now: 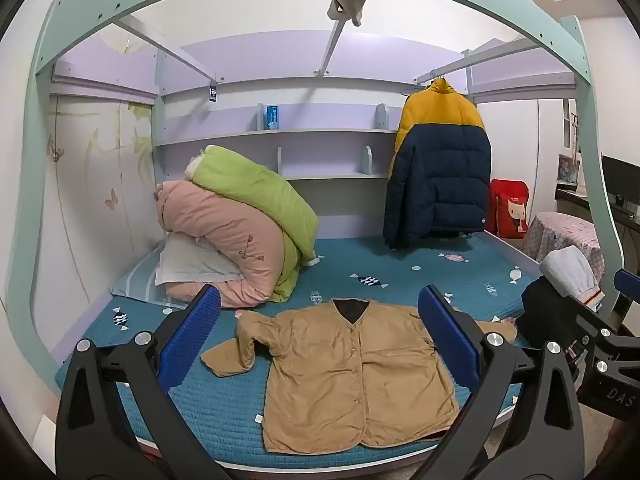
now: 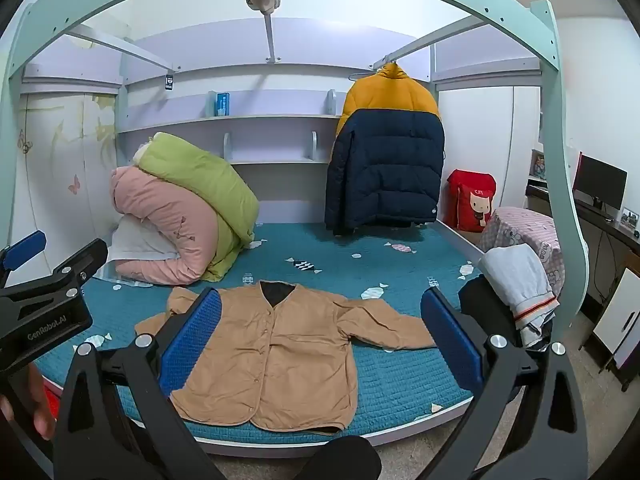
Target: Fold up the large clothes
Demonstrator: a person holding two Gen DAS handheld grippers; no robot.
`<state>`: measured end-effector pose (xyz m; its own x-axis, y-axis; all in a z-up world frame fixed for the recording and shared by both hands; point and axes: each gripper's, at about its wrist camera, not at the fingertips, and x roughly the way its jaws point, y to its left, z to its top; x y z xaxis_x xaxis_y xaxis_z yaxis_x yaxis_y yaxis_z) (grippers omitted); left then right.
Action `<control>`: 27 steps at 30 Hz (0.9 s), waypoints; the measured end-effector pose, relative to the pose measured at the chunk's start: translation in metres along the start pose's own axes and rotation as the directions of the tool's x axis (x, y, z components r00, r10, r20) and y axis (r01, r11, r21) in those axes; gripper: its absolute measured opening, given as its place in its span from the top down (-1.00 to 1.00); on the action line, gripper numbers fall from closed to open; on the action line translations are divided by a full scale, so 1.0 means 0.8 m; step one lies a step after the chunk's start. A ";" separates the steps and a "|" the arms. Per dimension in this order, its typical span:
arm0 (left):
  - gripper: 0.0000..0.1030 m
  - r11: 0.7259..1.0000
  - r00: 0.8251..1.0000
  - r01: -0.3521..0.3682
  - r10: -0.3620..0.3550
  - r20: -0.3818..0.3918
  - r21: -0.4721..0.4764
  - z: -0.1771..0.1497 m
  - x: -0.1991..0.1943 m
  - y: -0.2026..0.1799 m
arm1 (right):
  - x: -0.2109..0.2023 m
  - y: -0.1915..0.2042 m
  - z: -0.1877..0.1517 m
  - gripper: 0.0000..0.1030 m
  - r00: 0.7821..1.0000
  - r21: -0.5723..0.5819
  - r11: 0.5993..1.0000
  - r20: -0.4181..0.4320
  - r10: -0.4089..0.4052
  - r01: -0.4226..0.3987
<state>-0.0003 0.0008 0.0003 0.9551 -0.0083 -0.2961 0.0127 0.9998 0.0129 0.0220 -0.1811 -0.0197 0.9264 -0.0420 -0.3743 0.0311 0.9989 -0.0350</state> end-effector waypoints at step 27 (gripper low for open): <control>-0.91 1.000 1.000 0.004 -0.004 0.003 0.021 0.001 -0.002 -0.013 | 0.004 -0.004 -0.003 -0.86 1.000 0.008 1.000 -0.006 0.002 -0.002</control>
<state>-0.0014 -0.0093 0.0014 0.9560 -0.0122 -0.2930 0.0225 0.9992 0.0316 0.0240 -0.1847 -0.0232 0.9242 -0.0404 -0.3797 0.0325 0.9991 -0.0272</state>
